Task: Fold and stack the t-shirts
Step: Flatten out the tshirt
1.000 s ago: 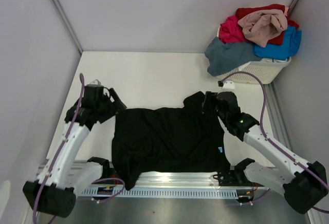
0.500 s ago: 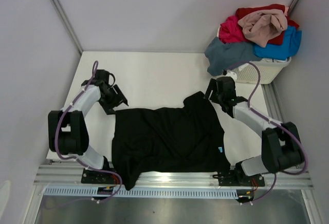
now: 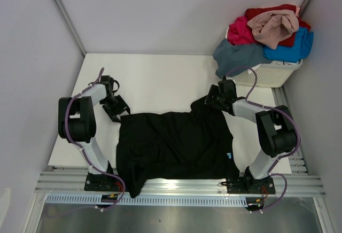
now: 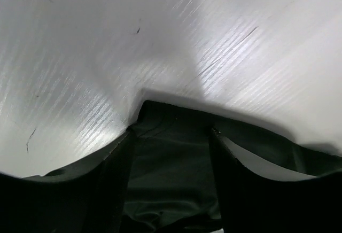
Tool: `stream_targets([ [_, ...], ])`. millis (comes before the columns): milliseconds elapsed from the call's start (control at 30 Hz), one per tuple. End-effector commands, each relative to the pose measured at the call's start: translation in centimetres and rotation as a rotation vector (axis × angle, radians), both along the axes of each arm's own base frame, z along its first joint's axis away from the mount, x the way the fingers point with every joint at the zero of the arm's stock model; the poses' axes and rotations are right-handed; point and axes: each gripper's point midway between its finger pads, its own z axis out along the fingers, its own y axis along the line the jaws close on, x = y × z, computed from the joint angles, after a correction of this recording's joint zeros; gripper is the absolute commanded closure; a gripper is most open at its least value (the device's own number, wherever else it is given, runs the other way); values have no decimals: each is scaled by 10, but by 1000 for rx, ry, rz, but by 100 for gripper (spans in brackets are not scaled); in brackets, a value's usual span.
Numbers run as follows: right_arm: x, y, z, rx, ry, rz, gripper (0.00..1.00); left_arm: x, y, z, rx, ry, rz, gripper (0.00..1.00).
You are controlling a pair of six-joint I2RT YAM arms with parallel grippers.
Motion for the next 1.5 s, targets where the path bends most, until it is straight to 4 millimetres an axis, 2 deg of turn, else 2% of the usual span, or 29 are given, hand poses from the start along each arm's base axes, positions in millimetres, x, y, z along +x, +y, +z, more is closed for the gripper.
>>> stream_targets([
  [0,12,8,1,38,-14,4,34,6,1,2,-13,3,-17,39],
  [167,6,10,-5,30,-5,14,53,10,4,2,4,13,-35,49],
  [233,5,11,-6,25,-1,23,57,13,4,2,4,27,-43,58],
  [400,4,14,-6,21,-3,35,66,20,1,3,-16,30,-58,71],
  [467,3,15,-5,20,-3,37,71,23,1,5,-23,26,-67,85],
  [533,3,16,-3,17,-9,45,73,23,0,6,-29,18,-78,98],
  [700,1,18,2,23,-15,48,76,31,10,15,33,-7,-67,99],
  [767,-3,28,10,45,-28,80,77,35,17,20,74,-19,-54,100],
  [800,-4,30,12,43,-34,86,77,44,20,29,90,-40,-45,99],
  [867,-6,38,21,33,-58,114,78,51,31,33,150,-42,-26,99],
  [900,-4,35,24,10,-71,99,78,64,34,46,167,-76,-18,100],
  [933,-4,36,26,1,-79,107,78,66,46,48,232,-74,-3,99],
  [1067,-3,33,38,-30,-108,101,77,92,71,72,355,-123,42,100],
  [1100,-2,31,39,-39,-111,93,77,94,77,69,372,-110,51,100],
  [1133,-1,30,40,-44,-116,93,76,104,82,79,387,-133,65,99],
  [1200,2,29,41,-53,-123,90,75,105,94,69,415,-89,83,100],
  [1233,4,28,42,-56,-126,86,74,111,100,75,423,-95,95,100],
  [1267,5,28,41,-62,-126,87,72,112,105,71,424,-85,106,100],
  [1300,2,25,28,-85,-81,86,70,113,104,63,407,-65,98,100],
  [1333,4,25,25,-92,-74,87,66,115,105,63,404,-64,99,100],
  [1400,17,26,26,-109,-74,88,58,114,104,59,391,-60,94,100],
  [1467,34,29,16,-122,-51,86,46,109,102,52,382,-42,88,100],
])
